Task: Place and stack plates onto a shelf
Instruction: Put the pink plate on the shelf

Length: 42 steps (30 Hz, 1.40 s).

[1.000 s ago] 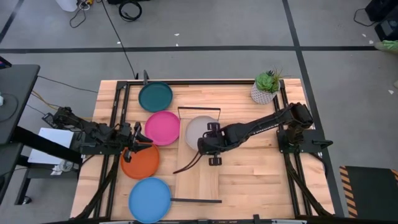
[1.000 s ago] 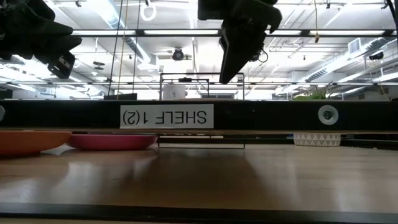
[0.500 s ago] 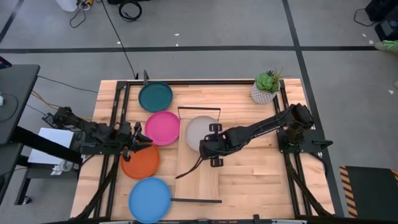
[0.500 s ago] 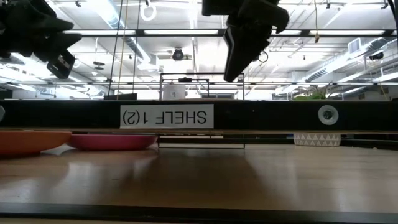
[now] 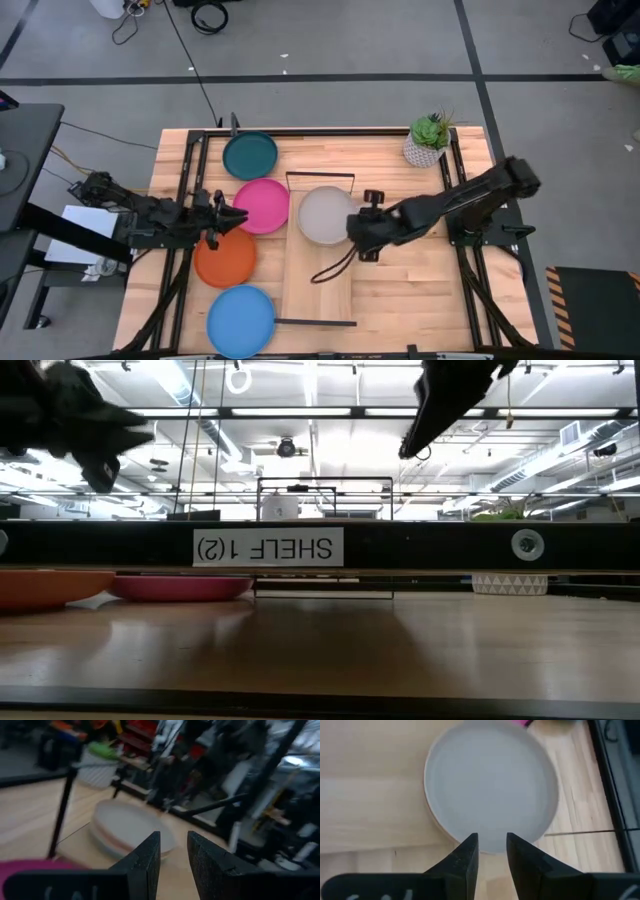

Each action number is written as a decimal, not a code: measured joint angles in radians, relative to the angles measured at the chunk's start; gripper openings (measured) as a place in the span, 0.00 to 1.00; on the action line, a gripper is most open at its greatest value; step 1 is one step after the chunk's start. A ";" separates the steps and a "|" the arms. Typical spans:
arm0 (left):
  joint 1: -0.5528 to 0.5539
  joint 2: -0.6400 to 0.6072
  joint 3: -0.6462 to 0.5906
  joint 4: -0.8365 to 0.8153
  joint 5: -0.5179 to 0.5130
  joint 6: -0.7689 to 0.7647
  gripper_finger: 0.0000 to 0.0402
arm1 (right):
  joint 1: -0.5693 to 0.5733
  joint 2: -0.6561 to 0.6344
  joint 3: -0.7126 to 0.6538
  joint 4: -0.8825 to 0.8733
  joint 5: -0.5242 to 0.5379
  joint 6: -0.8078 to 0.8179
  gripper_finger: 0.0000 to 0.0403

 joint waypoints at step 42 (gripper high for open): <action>0.335 1.017 0.484 -0.384 0.467 0.168 0.32 | -0.029 -0.458 -1.123 1.670 -0.290 -0.419 0.24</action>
